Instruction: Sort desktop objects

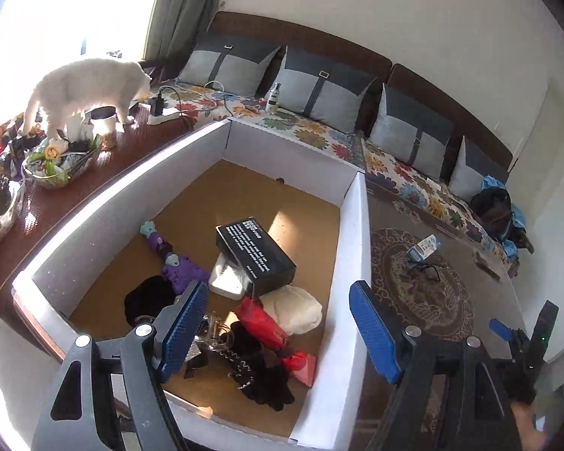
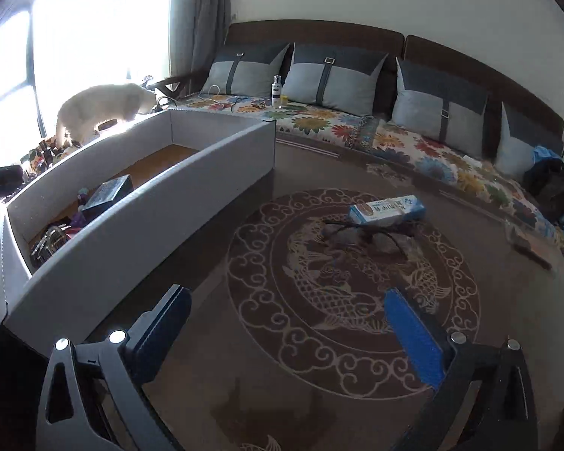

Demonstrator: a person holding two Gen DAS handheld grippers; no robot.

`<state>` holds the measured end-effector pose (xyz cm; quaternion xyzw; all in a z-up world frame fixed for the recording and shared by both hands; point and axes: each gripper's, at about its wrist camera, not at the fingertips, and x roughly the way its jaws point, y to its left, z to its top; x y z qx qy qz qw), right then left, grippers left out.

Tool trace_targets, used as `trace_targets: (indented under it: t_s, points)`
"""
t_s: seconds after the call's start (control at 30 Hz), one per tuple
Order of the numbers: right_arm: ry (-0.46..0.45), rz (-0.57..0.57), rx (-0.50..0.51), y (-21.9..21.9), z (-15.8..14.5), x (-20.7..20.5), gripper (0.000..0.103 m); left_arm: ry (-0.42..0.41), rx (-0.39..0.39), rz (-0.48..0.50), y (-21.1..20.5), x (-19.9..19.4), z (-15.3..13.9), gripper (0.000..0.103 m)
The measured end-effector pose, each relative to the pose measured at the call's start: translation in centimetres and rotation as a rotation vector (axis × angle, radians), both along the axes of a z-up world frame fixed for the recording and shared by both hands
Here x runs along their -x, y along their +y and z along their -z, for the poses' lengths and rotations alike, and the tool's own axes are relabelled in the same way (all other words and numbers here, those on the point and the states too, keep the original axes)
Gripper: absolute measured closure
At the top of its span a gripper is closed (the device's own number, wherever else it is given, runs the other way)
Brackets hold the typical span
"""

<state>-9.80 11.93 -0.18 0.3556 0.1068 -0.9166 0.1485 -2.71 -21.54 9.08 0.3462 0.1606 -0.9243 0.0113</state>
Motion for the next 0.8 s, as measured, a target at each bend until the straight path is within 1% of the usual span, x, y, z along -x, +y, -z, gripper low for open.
trace_targets:
  t_s: [0.03,0.07,0.1,0.13,0.17,0.23,0.27,0.33,0.43,0.47,0.53,0.7,0.8]
  points:
    - [-0.022,0.036,-0.026,2.3,1.3,0.0,0.0,0.015,0.0,0.046,2.1,-0.1,-0.6,0.026]
    - [-0.04,0.073,-0.041,4.5,2.5,0.0,0.0,0.027,0.001,0.091,4.3,-0.1,-1.1,0.023]
    - [-0.057,0.112,-0.048,6.7,3.5,-0.1,0.0,0.034,0.0,0.134,6.6,-0.2,-1.4,0.015]
    - [-0.073,0.151,-0.045,8.9,4.3,-0.3,0.0,0.038,-0.005,0.176,8.9,-0.3,-1.4,0.01]
    - [-0.088,0.192,-0.036,11.0,4.9,-0.5,0.0,0.034,-0.014,0.22,11.2,-0.5,-1.1,0.001]
    - [-0.117,0.263,-0.009,14.2,5.9,-0.6,0.0,-0.001,-0.032,0.32,16.0,-0.5,0.6,0.0]
    - [-0.129,0.293,0.002,15.6,6.4,-0.5,0.0,-0.032,-0.024,0.36,18.3,-0.4,1.8,0.0]
    - [-0.142,0.338,0.015,17.6,6.9,-0.4,0.0,-0.093,0.022,0.409,22.4,-0.2,4.8,0.0]
    - [-0.168,0.368,0.035,19.0,7.5,0.0,0.0,-0.191,0.061,0.433,26.2,0.3,9.7,0.0]
    - [-0.175,0.367,0.045,19.2,7.7,0.1,0.0,-0.222,0.063,0.43,27.0,0.4,11.0,0.0]
    - [-0.18,0.362,0.048,19.1,7.9,0.1,0.0,-0.251,0.07,0.414,27.7,0.8,12.7,0.0]
    - [-0.223,0.352,0.039,18.7,9.2,0.9,0.0,-0.249,0.137,0.356,28.4,3.2,13.9,0.0]
    - [-0.213,0.351,0.039,18.8,9.6,1.7,0.0,-0.243,0.144,0.319,28.5,5.3,14.1,0.0]
